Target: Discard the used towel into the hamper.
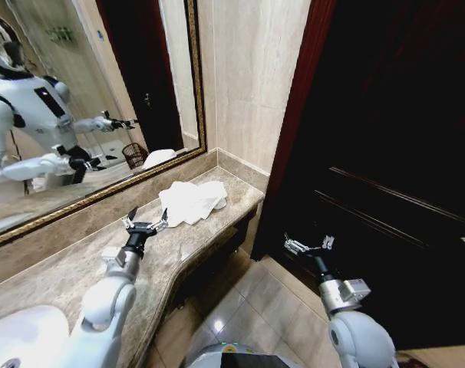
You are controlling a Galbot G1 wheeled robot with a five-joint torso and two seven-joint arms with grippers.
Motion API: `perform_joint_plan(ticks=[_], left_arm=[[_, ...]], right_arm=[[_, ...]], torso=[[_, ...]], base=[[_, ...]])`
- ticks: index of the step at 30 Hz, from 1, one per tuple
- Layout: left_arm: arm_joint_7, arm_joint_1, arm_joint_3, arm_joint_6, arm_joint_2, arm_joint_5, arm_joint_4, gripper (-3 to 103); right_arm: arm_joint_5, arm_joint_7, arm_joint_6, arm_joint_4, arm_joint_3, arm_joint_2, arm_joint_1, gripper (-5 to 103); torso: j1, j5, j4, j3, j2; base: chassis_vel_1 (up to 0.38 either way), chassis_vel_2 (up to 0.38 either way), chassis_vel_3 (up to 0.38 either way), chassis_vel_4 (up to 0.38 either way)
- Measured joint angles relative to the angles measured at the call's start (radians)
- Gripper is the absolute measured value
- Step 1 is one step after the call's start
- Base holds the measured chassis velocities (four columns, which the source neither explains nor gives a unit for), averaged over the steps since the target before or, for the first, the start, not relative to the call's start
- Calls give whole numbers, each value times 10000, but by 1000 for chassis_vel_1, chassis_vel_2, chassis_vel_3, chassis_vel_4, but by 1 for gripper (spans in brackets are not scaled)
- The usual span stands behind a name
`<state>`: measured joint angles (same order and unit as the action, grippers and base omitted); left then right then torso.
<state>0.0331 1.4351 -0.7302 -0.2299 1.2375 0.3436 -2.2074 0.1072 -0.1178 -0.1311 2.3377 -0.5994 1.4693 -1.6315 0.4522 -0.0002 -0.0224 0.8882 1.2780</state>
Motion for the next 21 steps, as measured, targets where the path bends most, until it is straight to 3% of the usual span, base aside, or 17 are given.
perform_joint_plan(ticks=[13,21], left_arm=[[132,-607,219,-226,-831,550,583,100],[258,-1181,744,-629,-1664,1425,936,100]], right_arm=[[132,-15,23,-52,148,50,21,100],[194,-18,-76,-95,219,113,129,100]], torso=[[0,-1,0,0,-1],[0,-1,1,0,-1]], base=[[0,0,0,0],[0,0,0,0]])
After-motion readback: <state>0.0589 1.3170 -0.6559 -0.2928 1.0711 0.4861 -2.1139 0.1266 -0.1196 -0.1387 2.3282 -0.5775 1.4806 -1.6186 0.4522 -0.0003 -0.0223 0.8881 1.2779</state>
